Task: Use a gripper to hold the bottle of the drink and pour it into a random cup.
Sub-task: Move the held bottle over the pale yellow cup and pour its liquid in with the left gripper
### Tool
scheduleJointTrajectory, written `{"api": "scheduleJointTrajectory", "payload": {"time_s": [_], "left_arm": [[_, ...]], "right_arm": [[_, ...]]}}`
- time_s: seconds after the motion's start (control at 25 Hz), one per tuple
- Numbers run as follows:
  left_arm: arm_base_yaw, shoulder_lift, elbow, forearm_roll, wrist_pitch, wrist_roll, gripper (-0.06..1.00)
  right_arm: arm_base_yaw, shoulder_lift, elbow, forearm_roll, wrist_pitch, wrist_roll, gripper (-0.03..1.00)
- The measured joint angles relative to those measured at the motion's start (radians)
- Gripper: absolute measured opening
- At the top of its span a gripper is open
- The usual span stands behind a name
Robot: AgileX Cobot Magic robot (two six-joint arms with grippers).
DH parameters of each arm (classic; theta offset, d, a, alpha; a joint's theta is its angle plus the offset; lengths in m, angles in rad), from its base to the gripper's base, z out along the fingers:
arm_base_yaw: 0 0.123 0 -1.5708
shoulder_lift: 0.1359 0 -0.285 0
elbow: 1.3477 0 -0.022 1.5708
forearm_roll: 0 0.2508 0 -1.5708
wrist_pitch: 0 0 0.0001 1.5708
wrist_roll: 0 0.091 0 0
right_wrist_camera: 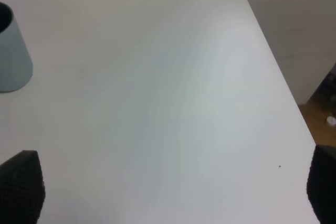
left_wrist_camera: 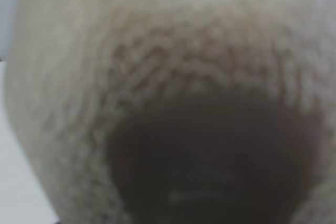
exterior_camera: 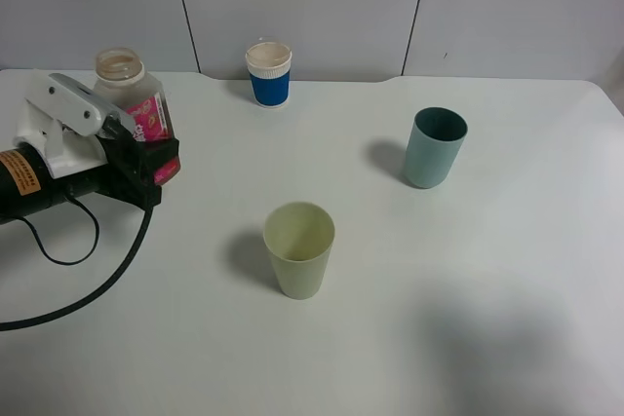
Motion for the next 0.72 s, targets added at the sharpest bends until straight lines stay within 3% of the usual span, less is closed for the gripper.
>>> {"api": "scheduleJointTrajectory", "payload": {"time_s": [0.48,0.72], "left_arm": [[-0.211,-0.074,0.001,-0.269,0.144,0.212,0.33],[-0.227,-0.150,0.002,-0.316,0.255,0.284,0.33]], "right_arm": [[0.000,0.000,0.000,0.000,0.000,0.000,1.00],[0.000,0.000,0.000,0.000,0.000,0.000,1.00]]}}
